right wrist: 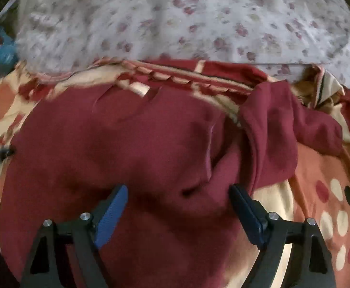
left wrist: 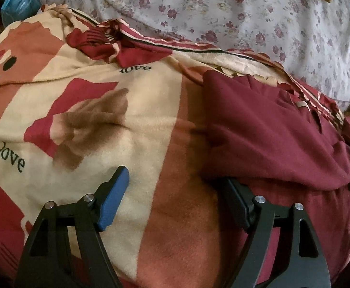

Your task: Fold small clothes

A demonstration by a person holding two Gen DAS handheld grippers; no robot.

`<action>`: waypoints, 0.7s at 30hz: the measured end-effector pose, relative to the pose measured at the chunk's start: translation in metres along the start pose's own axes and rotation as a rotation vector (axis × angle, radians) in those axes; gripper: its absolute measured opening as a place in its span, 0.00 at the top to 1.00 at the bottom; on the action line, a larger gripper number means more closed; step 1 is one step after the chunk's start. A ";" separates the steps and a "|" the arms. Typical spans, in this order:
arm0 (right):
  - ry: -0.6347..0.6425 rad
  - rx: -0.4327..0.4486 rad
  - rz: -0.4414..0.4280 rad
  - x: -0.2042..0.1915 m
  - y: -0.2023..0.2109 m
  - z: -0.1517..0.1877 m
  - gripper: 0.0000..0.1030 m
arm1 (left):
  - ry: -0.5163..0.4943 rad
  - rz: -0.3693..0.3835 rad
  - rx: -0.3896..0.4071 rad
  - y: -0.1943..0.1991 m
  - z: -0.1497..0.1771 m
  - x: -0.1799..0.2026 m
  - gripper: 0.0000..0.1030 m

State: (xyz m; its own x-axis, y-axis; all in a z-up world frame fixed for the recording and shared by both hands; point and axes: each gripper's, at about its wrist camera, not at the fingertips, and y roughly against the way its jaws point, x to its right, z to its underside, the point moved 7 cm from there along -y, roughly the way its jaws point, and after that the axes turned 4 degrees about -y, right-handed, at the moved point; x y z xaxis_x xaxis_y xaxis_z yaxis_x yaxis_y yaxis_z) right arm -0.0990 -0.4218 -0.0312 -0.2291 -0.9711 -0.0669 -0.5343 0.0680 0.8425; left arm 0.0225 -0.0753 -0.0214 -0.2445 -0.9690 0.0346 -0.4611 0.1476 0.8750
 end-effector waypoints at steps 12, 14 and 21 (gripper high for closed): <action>-0.120 0.052 0.048 0.026 -0.036 -0.054 0.35 | 0.007 -0.005 -0.001 -0.001 0.000 0.000 0.21; -0.053 0.054 0.132 0.024 -0.049 -0.055 0.66 | 0.008 -0.003 -0.003 -0.001 0.000 0.000 0.21; -0.030 0.175 0.127 0.032 0.000 -0.068 0.93 | -0.008 -0.008 -0.005 0.000 0.000 0.002 0.21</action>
State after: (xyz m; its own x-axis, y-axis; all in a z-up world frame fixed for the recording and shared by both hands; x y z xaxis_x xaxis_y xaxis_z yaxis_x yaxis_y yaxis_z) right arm -0.0507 -0.4681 0.0034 -0.3262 -0.9452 0.0159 -0.6320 0.2306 0.7398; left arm 0.0222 -0.0776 -0.0213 -0.2474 -0.9686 0.0241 -0.4590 0.1391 0.8775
